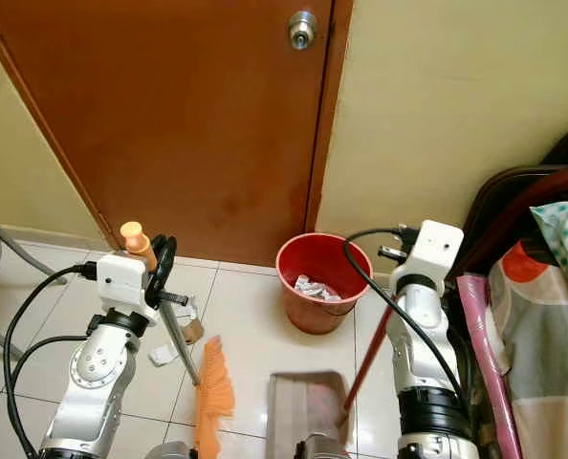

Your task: Sweep floor

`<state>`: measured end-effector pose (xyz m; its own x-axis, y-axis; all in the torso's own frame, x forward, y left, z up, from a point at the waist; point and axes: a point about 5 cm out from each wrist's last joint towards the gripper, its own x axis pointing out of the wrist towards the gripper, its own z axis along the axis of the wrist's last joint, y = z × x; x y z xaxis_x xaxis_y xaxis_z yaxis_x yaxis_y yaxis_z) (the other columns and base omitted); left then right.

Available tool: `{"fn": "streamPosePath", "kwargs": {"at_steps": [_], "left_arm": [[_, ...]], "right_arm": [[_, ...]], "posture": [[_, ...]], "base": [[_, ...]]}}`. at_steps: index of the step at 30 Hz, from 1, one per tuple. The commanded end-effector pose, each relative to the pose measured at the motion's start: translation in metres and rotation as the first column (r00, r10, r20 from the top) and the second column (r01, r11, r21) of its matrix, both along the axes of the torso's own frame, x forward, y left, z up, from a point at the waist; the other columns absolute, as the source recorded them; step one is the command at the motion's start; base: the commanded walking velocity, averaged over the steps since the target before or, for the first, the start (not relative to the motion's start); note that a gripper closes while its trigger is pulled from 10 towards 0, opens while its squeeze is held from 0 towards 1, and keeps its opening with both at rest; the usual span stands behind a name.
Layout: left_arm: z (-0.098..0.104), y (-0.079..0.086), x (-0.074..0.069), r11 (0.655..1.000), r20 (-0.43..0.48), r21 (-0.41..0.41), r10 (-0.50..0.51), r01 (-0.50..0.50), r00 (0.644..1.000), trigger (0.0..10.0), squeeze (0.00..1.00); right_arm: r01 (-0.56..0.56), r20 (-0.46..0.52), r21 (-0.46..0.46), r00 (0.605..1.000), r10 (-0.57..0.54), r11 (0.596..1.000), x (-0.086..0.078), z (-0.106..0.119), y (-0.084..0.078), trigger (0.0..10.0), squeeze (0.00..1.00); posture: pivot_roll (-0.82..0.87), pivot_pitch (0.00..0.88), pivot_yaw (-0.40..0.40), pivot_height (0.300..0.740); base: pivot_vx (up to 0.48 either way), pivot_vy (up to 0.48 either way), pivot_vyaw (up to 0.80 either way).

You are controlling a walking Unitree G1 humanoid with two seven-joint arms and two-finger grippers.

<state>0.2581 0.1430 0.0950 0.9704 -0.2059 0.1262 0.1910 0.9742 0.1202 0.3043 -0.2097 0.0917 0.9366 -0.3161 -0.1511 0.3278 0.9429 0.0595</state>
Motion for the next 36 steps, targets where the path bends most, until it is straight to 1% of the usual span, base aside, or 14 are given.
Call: {"fn": "streamPosePath", "kwargs": {"at_steps": [1,3,6,8,11,15,16,19,21,23,25,28,33,36], "left_arm": [[-0.004,-0.003,0.000,1.000,-0.029,0.018,-0.015,0.015,0.999,10.0,0.00],[-0.004,-0.003,0.000,1.000,-0.028,0.018,-0.016,0.017,0.999,10.0,0.00],[-0.001,-0.002,0.006,1.000,-0.019,0.017,-0.010,0.011,1.000,10.0,0.00],[-0.001,-0.002,0.006,1.000,-0.017,0.015,-0.008,0.008,1.000,10.0,0.00],[-0.002,-0.008,0.008,1.000,-0.020,0.011,-0.018,0.018,1.000,10.0,0.00],[-0.002,-0.012,0.009,1.000,-0.019,-0.001,-0.025,0.025,1.000,10.0,0.00],[-0.003,-0.012,0.009,1.000,-0.021,-0.004,-0.025,0.025,0.999,10.0,0.00],[-0.004,-0.013,0.010,1.000,-0.024,-0.004,-0.022,0.022,0.999,10.0,0.00],[-0.004,-0.014,0.011,1.000,-0.023,-0.008,-0.020,0.020,1.000,10.0,0.00],[-0.004,-0.015,0.012,1.000,-0.023,-0.012,-0.018,0.018,1.000,10.0,0.00],[-0.005,-0.015,0.013,1.000,-0.029,-0.016,-0.017,0.016,0.999,10.0,0.00],[-0.006,-0.016,0.013,1.000,-0.030,-0.015,-0.018,0.017,0.999,10.0,0.00],[-0.004,-0.014,0.016,1.000,-0.023,-0.013,-0.015,0.015,1.000,10.0,0.00],[-0.002,-0.013,0.018,1.000,-0.014,-0.013,-0.009,0.008,1.000,10.0,0.00]], "right_arm": [[-0.023,0.061,-0.005,0.998,0.023,1.000,0.001,0.008,0.005,10.0,0.00],[-0.031,0.065,-0.014,0.997,0.032,0.999,0.000,0.008,0.006,10.0,0.00],[-0.011,-0.035,0.009,0.999,0.012,1.000,-0.010,-0.007,0.003,10.0,0.00],[0.006,-0.051,0.030,0.999,-0.004,1.000,-0.014,-0.008,0.000,10.0,0.00],[-0.057,-0.072,-0.003,0.996,0.056,0.998,-0.017,-0.002,0.000,10.0,0.00],[-0.105,-0.157,0.072,0.981,0.115,0.992,-0.024,-0.005,-0.002,10.0,0.00],[-0.146,-0.186,0.132,0.968,0.169,0.980,-0.028,-0.003,0.000,10.0,0.00],[-0.215,-0.220,0.133,0.945,0.241,0.967,-0.033,0.002,0.002,10.0,0.00],[-0.302,-0.252,0.148,0.910,0.331,0.942,-0.047,0.009,0.001,10.0,0.00],[-0.327,-0.277,0.167,0.890,0.363,0.930,-0.056,0.010,-0.001,10.0,0.00],[-0.392,-0.323,0.173,0.844,0.428,0.904,-0.068,0.009,-0.006,10.0,0.00],[-0.401,-0.360,0.196,0.819,0.447,0.895,-0.073,0.008,-0.011,10.0,0.00],[-0.433,-0.416,0.165,0.784,0.460,0.886,-0.071,0.010,-0.024,10.0,0.00],[-0.428,-0.351,0.116,0.827,0.440,0.896,-0.053,0.016,-0.018,10.0,0.00]], "posture": [[-0.02,0.000,-0.048,0.740],[-0.02,0.000,-0.048,0.740],[-0.01,0.000,-0.054,0.740],[-0.01,0.000,-0.054,0.740],[-0.02,0.000,-0.059,0.740],[-0.02,0.000,-0.068,0.740],[-0.02,0.000,-0.068,0.740],[-0.03,0.000,-0.071,0.740],[-0.04,0.000,-0.073,0.740],[-0.04,0.000,-0.071,0.740],[-0.05,0.000,-0.068,0.740],[-0.05,0.000,-0.067,0.740],[-0.05,0.000,-0.059,0.740],[-0.04,0.000,-0.045,0.740]], "base": [[0.000,0.000,0.00],[0.000,0.000,0.00],[0.000,0.000,0.00],[0.000,0.000,0.00],[0.000,0.000,0.00],[0.000,0.000,0.00],[0.000,0.000,0.00],[0.000,0.000,0.00],[0.000,0.000,0.00],[0.000,0.000,0.00],[0.000,0.000,0.00],[0.000,0.000,0.00],[0.000,0.000,0.00],[0.000,0.000,0.00]]}}
